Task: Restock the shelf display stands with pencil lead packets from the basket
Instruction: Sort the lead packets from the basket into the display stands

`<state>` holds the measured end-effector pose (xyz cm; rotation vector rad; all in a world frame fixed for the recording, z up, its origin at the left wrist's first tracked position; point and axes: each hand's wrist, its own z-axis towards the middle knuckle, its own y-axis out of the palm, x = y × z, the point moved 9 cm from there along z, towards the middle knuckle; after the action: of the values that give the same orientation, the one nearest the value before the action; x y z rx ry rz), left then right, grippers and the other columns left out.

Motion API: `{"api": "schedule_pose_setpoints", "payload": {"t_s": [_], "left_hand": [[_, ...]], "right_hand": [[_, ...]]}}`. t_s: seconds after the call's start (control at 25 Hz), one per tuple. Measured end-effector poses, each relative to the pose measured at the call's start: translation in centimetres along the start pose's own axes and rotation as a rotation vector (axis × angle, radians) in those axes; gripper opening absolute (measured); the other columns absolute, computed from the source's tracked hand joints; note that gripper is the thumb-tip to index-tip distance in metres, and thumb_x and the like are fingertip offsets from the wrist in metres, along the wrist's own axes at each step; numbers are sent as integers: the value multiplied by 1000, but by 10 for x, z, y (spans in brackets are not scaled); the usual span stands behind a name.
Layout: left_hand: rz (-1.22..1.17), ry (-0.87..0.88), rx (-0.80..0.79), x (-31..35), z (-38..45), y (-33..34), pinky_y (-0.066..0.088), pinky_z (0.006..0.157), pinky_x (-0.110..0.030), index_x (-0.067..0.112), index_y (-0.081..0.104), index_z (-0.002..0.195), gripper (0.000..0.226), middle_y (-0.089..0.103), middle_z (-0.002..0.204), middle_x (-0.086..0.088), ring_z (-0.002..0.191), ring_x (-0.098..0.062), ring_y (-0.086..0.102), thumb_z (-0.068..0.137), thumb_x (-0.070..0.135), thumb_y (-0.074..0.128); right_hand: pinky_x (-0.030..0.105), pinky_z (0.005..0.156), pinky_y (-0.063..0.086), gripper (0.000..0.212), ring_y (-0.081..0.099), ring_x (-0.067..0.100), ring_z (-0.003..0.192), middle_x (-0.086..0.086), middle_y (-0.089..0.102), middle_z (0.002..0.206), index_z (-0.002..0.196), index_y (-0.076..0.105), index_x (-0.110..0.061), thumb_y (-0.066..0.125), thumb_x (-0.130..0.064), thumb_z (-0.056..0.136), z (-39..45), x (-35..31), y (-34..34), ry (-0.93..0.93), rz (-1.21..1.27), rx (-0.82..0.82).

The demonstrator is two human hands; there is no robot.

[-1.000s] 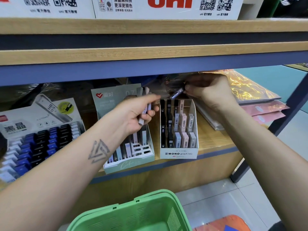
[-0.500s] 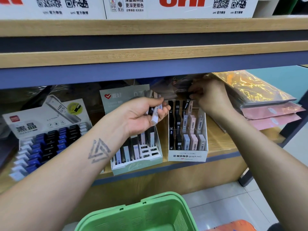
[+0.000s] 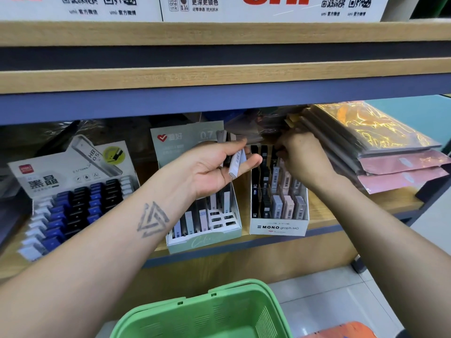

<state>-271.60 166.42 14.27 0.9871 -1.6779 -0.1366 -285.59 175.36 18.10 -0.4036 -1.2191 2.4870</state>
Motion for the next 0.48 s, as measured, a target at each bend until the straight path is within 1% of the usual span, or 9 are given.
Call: {"api": "schedule_pose_setpoints", "payload": {"t_s": [0.04,0.08,0.16,0.24,0.36,0.48], "left_hand": [[-1,-6,-5,0,0,0,58,48,-30,-7,56,118,29,55,133,-27,71,-39,73,92,3,65],[0,-15,-13,-1,-1,1,58,48,-31,-7,55,119,29,58,126,-28,71,-39,73,93,4,65],[16,-35,-29,-3,-4,3,59,47,-31,-6,56,117,28,66,103,-29,70,-37,74,94,7,64],[65,-49,-28,-6,-6,4,59,47,-30,-6,58,116,28,70,85,-27,67,-33,74,94,12,64],[116,-61,-15,-8,-7,2,54,40,-24,-2,58,117,32,71,82,-22,64,-28,73,94,19,66],[120,-55,-11,-7,-6,-1,52,39,-22,0,57,113,30,70,85,-21,66,-26,71,93,20,66]], "right_hand": [[33,62,53,17,68,31,76,12,72,85,88,74,-7,68,7,82,0,0,1,2,-42,1],[31,58,48,17,68,32,74,11,72,85,87,74,-8,67,6,82,0,1,0,6,-88,8],[28,56,40,15,67,31,73,10,71,85,86,73,-10,66,3,83,-1,1,-2,7,-152,24],[29,56,44,13,68,31,74,10,71,88,89,74,-11,67,0,85,-2,-1,-2,-1,-161,20],[35,59,55,9,68,32,74,10,72,87,91,73,-12,69,-5,87,-2,0,1,13,-144,-5],[39,60,57,5,68,31,72,10,72,86,91,72,-11,69,-9,88,-1,-1,2,27,-109,-8]]}}
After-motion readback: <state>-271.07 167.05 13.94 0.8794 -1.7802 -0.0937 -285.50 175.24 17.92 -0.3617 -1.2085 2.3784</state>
